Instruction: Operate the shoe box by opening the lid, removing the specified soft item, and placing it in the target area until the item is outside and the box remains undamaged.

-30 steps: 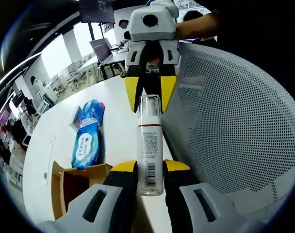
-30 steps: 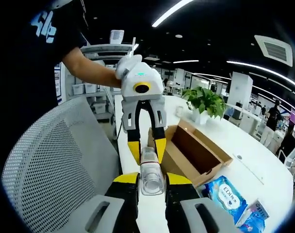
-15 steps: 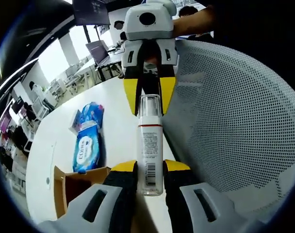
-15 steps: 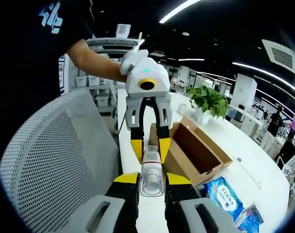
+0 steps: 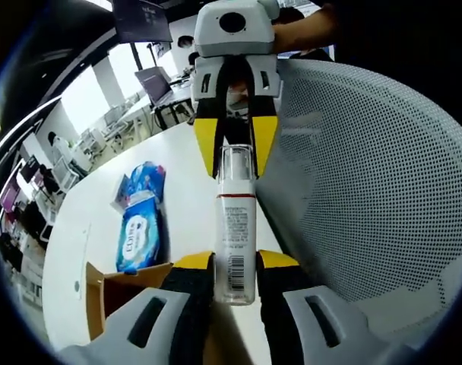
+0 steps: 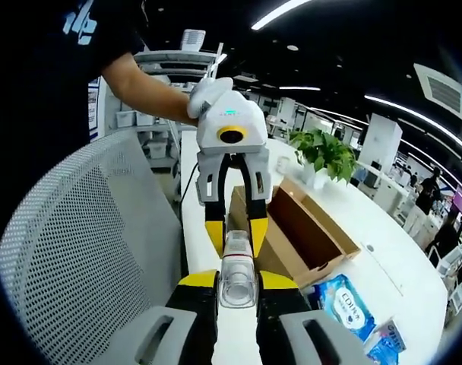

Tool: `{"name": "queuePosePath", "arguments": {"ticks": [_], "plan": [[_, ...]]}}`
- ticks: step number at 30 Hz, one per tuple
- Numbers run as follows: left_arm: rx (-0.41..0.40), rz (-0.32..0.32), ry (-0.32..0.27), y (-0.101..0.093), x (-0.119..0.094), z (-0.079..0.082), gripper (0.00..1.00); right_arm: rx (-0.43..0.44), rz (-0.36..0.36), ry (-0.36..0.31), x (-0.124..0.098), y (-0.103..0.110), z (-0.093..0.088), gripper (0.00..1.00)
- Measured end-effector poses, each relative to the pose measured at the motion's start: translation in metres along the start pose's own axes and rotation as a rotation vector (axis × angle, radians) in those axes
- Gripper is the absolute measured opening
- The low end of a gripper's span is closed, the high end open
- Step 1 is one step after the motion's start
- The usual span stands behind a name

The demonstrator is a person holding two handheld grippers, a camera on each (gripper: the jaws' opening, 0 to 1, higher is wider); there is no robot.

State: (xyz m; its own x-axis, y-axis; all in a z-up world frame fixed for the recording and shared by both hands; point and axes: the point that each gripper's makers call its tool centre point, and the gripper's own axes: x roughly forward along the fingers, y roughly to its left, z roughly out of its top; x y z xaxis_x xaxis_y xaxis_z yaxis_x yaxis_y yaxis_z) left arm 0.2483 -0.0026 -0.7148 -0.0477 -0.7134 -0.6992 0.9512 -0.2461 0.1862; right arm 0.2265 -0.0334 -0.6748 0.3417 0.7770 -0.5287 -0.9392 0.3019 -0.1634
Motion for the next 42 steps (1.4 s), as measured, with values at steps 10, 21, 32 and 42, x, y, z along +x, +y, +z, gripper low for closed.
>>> {"name": "queuePosePath", "arguments": {"ticks": [10,21,32,42], "plan": [[-0.029,0.051,0.018,0.011,-0.008,-0.01,0.32,0.007,-0.004,0.026,-0.002,-0.003,-0.006,0.13],[-0.16,0.085,0.017,0.013,-0.016,-0.017,0.37,0.014,0.002,0.032,-0.003,-0.008,-0.005,0.13],[-0.335,0.154,-0.024,0.015,-0.028,-0.023,0.45,0.012,-0.013,0.046,-0.017,-0.032,-0.002,0.14],[-0.423,0.218,-0.062,0.016,-0.046,-0.023,0.49,-0.034,-0.021,0.068,-0.03,-0.058,0.001,0.14]]}}
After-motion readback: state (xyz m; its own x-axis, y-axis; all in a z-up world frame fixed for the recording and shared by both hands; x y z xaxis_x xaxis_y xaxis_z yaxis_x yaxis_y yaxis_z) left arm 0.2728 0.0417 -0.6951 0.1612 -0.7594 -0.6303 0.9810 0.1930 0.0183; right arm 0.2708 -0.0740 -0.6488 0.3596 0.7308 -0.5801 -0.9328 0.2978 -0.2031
